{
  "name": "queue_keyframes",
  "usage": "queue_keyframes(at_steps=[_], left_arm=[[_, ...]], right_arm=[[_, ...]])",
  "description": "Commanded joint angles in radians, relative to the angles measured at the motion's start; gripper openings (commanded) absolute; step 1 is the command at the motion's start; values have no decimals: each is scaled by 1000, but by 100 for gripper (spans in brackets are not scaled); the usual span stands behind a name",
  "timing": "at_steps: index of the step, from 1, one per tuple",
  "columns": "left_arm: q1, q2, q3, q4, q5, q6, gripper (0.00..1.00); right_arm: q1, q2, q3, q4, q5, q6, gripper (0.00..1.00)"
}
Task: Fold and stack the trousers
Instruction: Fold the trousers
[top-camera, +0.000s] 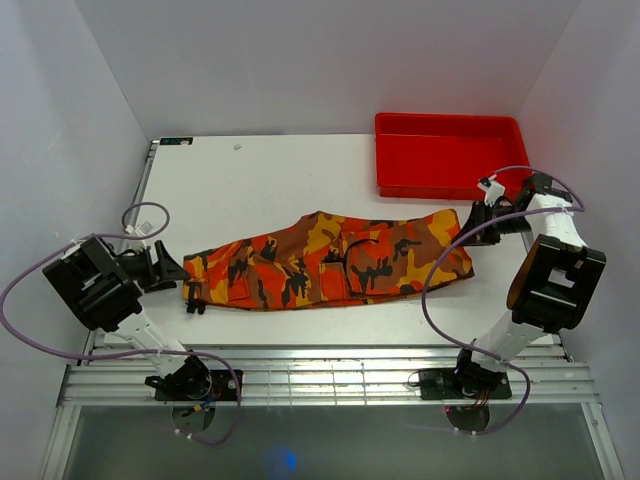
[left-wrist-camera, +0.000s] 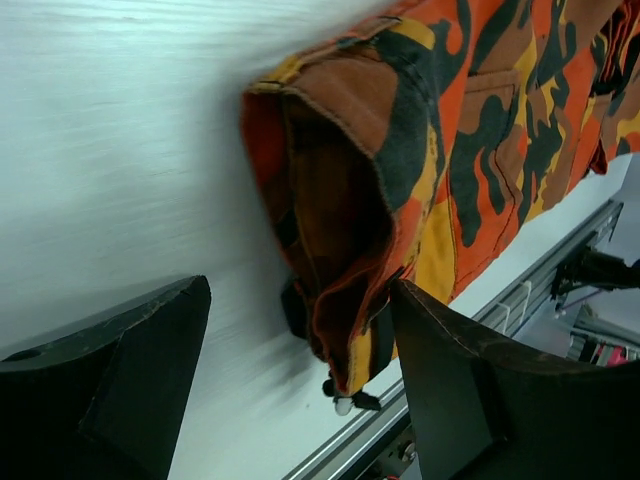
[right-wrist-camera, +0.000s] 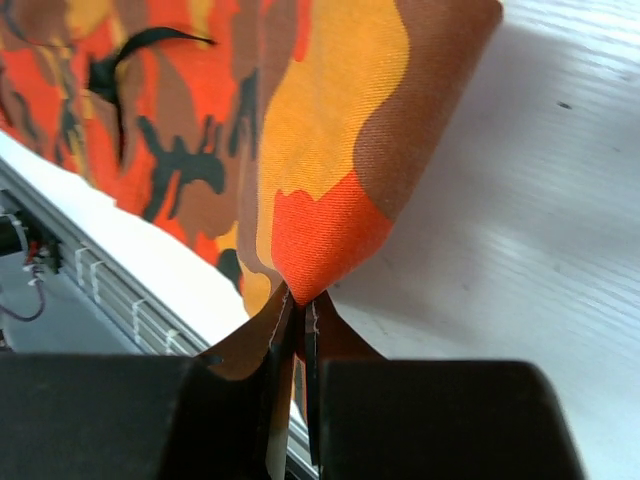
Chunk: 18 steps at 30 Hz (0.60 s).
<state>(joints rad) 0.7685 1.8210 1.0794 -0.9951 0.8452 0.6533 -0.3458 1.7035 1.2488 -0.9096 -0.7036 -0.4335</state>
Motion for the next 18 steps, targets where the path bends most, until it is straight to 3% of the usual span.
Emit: queue_keyframes(at_steps=[1,5,9,16,18], left_arm=[[-55,-23,-27,39,31,-12,83],[-92,9,-41,52,60,-30,69],[-100,49,-41,59,72,-49,49],[-141,70,-26,56,103,-67,0],[-166,77,-19,59,115,-89,0]], right_arm=[[2,-68,52,-58,-160,30,8],[24,-103,64,-35,-212,100,8],[100,-154,96,44,-162,257,8],[341,-216,144,208,96,542,8],[437,-211,156,239,140,600,8]])
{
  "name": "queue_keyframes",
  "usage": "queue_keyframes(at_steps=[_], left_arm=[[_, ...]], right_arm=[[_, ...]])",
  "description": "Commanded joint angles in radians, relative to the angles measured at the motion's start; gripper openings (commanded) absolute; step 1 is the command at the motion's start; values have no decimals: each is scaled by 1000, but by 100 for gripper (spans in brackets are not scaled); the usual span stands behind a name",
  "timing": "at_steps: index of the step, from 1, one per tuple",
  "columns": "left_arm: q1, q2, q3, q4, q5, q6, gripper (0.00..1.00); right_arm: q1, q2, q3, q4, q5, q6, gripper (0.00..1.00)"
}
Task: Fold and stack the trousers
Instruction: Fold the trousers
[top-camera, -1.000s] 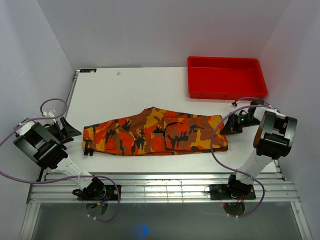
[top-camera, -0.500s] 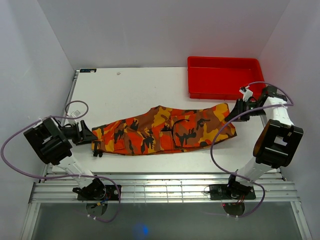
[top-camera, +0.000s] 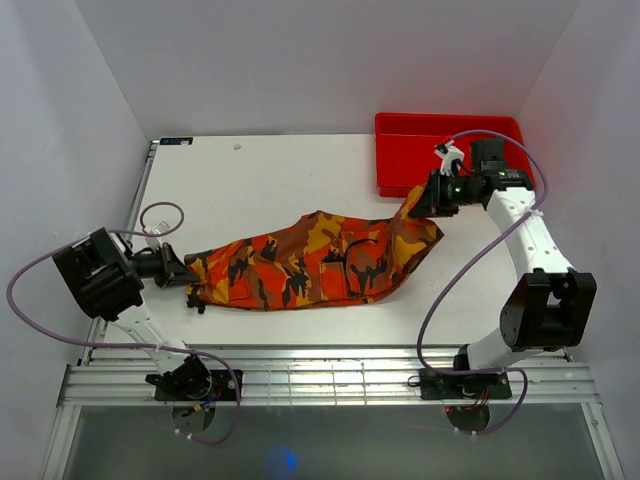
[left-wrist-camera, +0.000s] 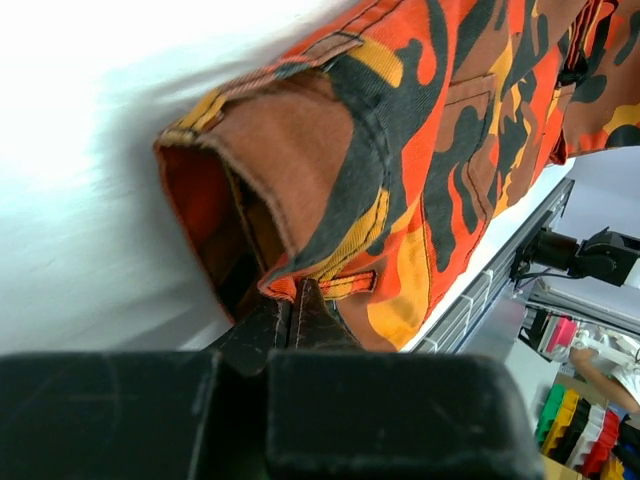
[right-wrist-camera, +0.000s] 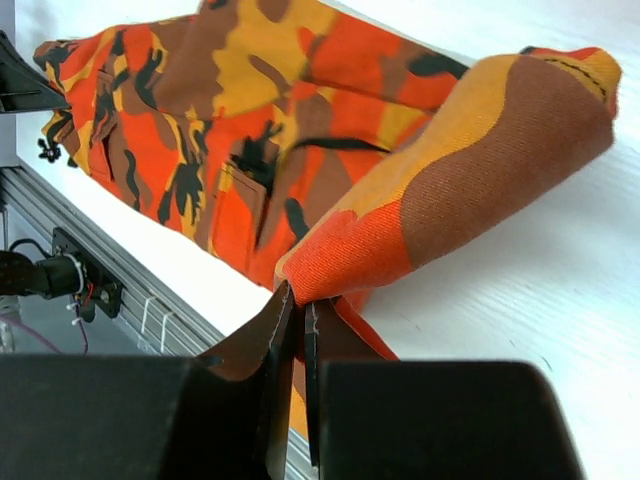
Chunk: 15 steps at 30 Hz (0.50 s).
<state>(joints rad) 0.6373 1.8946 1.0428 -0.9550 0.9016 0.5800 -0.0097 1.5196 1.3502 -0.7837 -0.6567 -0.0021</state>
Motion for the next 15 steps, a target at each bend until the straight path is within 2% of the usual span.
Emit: queue_keyframes(at_steps=[1,4,7,10,15], left_arm=[[-40,4,16,22,77,-26,0],[-67,24,19,33,115,-64,0],[-96,43,17,56,129,-109,0],[-126,38,8,94,140,-158,0],[-185,3,-32,215,143,-276,0]], right_arm=[[128,-22,70,142,126,189,8],[232,5,105,176,170,250,8],[348,40,167,190,262,237,8],[424,91,217,212,284,260,8],[591,227,348,224,337,310,8]])
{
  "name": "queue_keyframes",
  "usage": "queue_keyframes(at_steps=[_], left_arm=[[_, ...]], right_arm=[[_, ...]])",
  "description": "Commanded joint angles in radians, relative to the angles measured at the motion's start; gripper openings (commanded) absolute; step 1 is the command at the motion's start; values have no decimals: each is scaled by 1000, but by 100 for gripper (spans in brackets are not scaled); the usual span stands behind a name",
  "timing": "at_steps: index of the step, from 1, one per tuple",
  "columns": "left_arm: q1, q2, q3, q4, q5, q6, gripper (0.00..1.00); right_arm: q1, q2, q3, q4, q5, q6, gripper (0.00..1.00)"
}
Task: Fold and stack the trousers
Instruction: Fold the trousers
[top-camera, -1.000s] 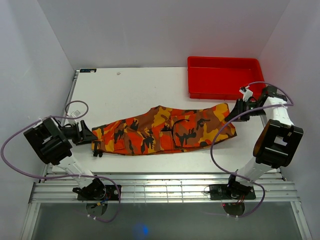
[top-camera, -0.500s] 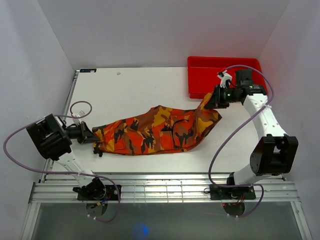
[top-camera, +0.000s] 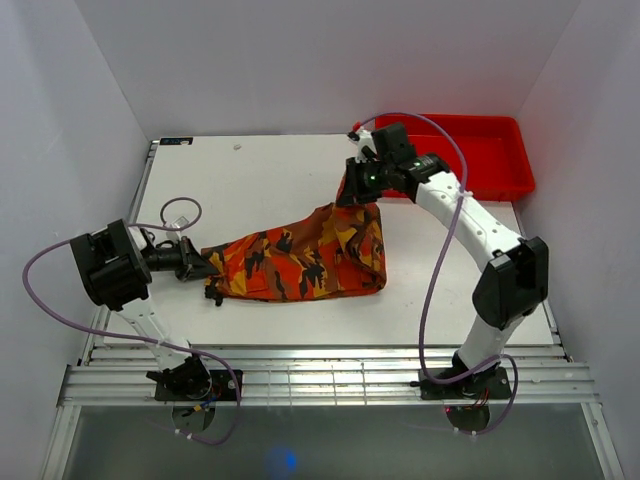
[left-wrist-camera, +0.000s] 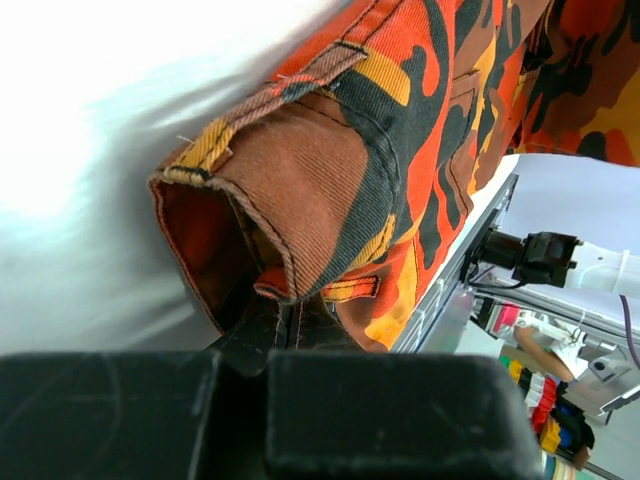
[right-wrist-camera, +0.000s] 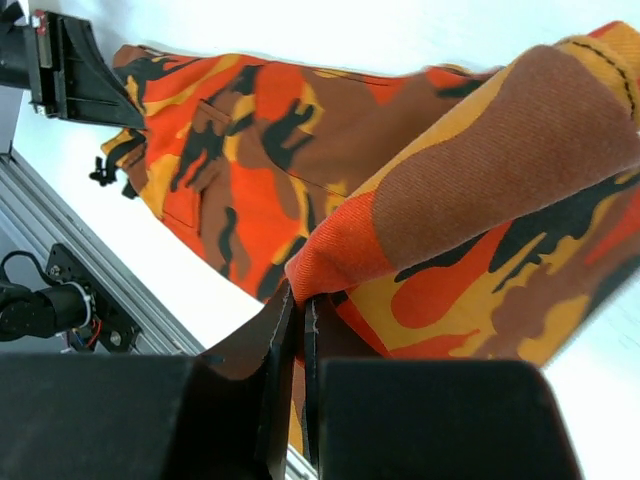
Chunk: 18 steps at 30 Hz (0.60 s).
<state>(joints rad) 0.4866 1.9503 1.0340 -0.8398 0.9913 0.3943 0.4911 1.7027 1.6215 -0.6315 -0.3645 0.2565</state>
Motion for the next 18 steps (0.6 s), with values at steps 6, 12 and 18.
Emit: queue_keyframes(at_steps=[6,12,18], left_arm=[[-134,-99,-78,228,21,-230,0],[-241,-149,-146,399,1,-430,0],[-327,-182,-209,570,-52,-561,0]], right_arm=[[236,187,213,81,194,72,8],[291,301,334,67,272,115,8],[331,368,385,56,308,158,8]])
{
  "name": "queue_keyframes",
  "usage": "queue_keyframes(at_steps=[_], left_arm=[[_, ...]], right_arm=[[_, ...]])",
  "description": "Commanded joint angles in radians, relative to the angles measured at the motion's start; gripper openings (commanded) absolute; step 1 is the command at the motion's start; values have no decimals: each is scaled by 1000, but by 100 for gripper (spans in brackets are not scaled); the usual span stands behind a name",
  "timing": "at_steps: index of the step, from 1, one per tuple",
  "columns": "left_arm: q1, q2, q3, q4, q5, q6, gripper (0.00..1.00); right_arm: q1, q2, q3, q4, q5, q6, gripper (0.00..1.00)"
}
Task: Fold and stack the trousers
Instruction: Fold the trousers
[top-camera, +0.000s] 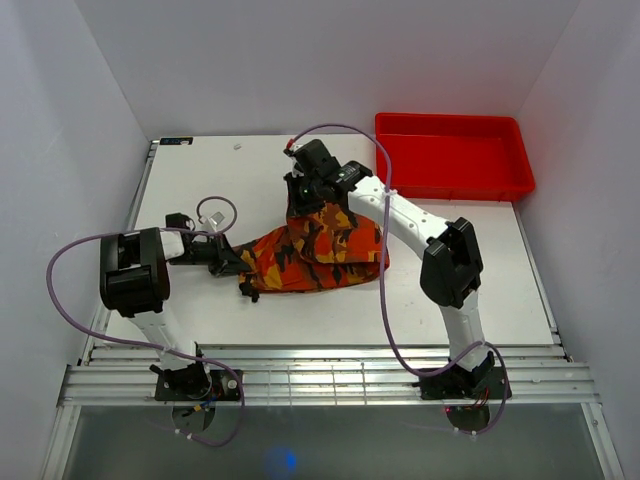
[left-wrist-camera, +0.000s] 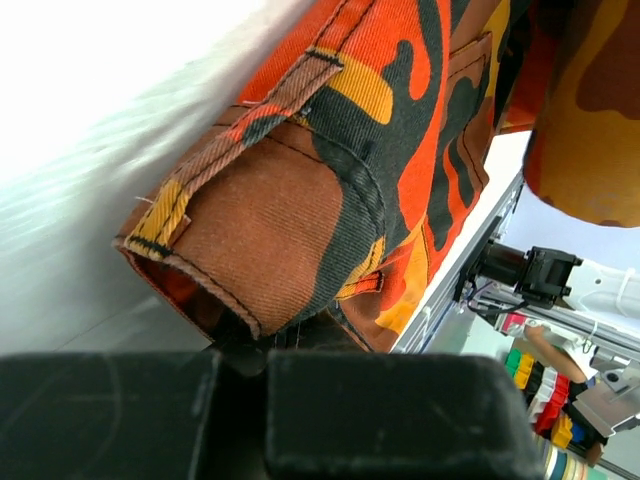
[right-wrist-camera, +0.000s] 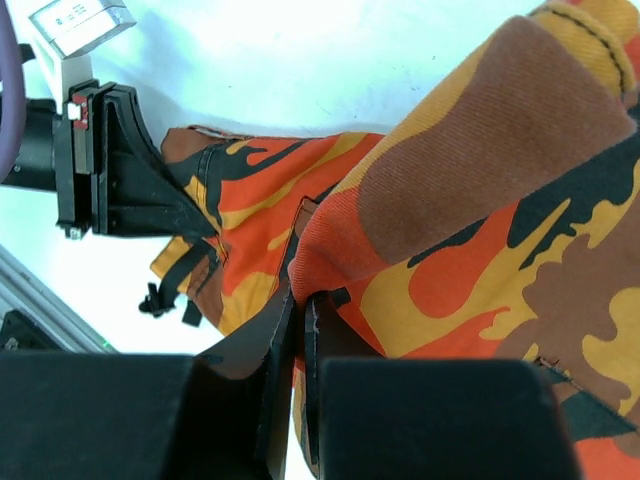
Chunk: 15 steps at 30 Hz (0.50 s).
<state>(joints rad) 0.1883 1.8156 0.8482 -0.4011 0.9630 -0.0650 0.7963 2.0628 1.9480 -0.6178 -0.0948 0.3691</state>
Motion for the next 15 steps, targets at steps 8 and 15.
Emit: queue_keyframes(at_steps=[8,15], left_arm=[[-61,-13,-38,188,-40,-153,0],[-61,-13,-58,209,-50,-157,0]], right_arm=[[90,48,52,61,49,40,8],[123,76,17,70,33,54,8]])
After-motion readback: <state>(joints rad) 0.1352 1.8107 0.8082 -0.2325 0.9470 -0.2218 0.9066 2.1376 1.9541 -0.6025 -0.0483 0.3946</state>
